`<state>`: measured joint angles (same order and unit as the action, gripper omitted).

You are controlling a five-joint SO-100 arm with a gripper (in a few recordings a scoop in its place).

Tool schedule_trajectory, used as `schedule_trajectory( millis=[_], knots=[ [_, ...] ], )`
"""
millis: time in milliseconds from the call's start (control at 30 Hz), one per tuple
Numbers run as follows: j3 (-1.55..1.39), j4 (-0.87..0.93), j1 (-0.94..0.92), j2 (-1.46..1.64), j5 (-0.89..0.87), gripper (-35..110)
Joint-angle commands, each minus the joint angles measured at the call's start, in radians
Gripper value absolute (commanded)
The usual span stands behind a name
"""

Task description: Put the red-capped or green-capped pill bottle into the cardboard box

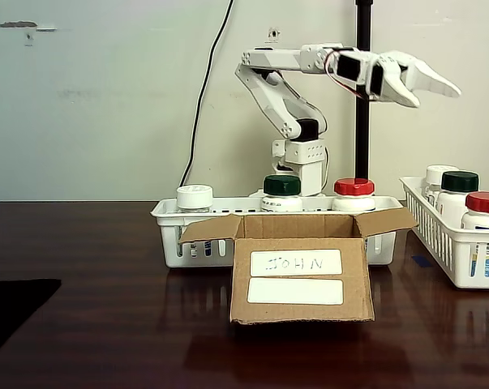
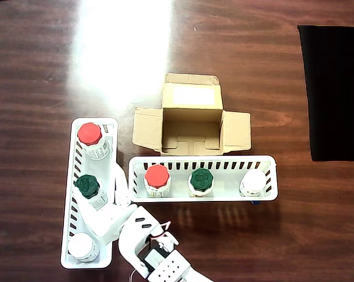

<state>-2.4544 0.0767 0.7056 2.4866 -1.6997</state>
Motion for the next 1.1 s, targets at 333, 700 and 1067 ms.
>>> schedule_trajectory(
  millis=[333,700,1067],
  knots=[
    [-0.091,-0.572,0.103,-0.41,0.064,81],
    [-0.044,-0.699,0.046,-0.611,0.046,81],
    [-0.032,-0.623,-0.028,-0.512,0.087,81]
  ],
)
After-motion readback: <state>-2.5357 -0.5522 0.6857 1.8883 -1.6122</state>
